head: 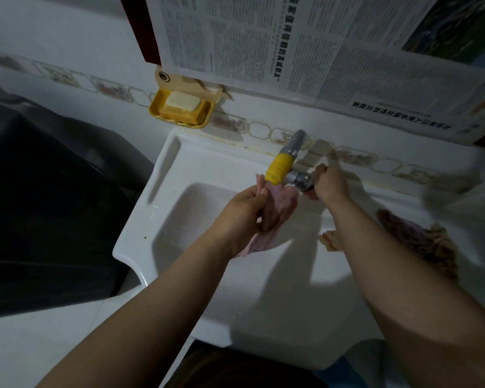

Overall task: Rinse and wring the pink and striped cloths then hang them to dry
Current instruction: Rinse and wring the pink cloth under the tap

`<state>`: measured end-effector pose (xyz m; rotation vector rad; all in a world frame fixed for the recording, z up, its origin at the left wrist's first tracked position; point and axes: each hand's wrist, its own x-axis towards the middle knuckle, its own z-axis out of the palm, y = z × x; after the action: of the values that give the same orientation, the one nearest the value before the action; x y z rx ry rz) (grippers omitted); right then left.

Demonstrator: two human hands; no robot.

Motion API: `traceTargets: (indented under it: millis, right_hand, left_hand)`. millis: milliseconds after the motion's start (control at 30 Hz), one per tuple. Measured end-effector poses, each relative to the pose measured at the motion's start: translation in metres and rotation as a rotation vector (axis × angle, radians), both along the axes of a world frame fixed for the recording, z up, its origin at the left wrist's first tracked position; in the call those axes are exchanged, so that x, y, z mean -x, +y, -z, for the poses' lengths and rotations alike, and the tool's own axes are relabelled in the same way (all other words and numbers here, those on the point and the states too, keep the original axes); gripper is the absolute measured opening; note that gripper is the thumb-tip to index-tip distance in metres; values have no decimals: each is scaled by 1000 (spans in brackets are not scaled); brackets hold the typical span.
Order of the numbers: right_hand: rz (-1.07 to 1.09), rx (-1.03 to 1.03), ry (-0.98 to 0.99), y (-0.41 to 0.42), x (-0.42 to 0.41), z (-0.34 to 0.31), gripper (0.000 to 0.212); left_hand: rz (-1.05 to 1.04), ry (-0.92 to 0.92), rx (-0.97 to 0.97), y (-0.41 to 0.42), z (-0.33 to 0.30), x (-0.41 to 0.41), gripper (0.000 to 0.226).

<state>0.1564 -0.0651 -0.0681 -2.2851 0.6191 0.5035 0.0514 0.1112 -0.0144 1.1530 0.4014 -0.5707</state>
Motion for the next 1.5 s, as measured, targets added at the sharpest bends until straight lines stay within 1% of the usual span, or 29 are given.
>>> traceTargets:
  millis: [33,67,100,133,167,200,233,267,367,433,500,533,600,633,800,933,1033,1067,1133,1233,1267,1300,1367,1400,1467,1500]
  right_hand:
    - [-6,17,18,1,-1,-2,41]
    - [-54,55,27,1,-2,-2,43]
    - [-115,110,21,-2,-4,-1,42]
    - [-129,135,16,-2,-5,-1,39]
    - [-149,137,-10,-1,-4,-2,34]
    - [-134,97,-10,-1,-4,-3,29]
    - [-114,66,-16,-3,-4,-1,27]
    - [-63,19,-22,-3,-4,-2,29]
    - [-122,112,-17,-4,-3,-2,34]
    - [-56,37,-36,-4,-4,-2,32]
    - [-35,-5,-52,-4,-3,-3,28]
    - [14,-65,-53,-4,-3,-2,28]
    - [88,-183,-66,-4,1,-6,34]
    - [115,-209,-69,-5,1,-4,37]
    - [140,-252,-66,-2,6,-10,38]
    - [142,-234,-73,-1,9,-12,36]
    - [114,-183,-56,4,9,-16,29]
    - [139,-192,-54,5,9,-16,28]
    - [175,-212,-64,6,10,-16,31]
    - [145,-167,-61,7,12,-19,32]
    - [169,-191,-64,9,13,-20,36]
    - [182,-207,-27,11,15,-24,44]
    - [150,-261,107,16,22,-28,74]
    - [113,-333,170,18,27,-28,83]
    - [42,-466,219,30,41,-30,92]
    - [-11,-488,192,37,50,-34,84]
  left_hand:
    - [1,-2,-7,0,0,-1,28]
    - [1,-5,-17,-1,-1,-1,29]
    - [-3,-8,-28,-2,0,-1,31]
    - [-7,-13,-39,-3,0,-1,34]
    - [-9,-20,-51,-3,0,-1,35]
    - [-9,-26,-56,-4,-1,0,37]
    - [-6,-27,-66,-5,-1,0,37]
    - [0,-24,-79,-5,-2,0,37]
    - [7,-15,-96,-7,-3,1,34]
    - [7,-17,-91,-7,-2,2,33]
    - [4,-19,-91,-7,-2,3,29]
    - [6,-20,-91,-7,-3,4,27]
    - [13,-23,-92,-7,-3,4,24]
    - [15,-22,-93,-7,-2,4,23]
    - [33,-29,-106,-6,-1,7,23]
    - [50,-36,-133,-6,0,7,23]
    - [55,-49,-155,-7,0,6,24]
    - [55,-50,-157,-7,0,6,24]
    - [53,-53,-149,-8,1,5,24]
    - [58,-60,-125,-7,2,5,23]
    - [57,-63,-120,-7,3,4,23]
    - [56,-66,-118,-7,4,4,23]
    - [53,-77,-125,-6,4,4,23]
    - [58,-88,-129,-5,4,3,24]
    - [87,-131,-183,-3,6,3,28]
    - [102,-160,-213,-2,6,4,30]
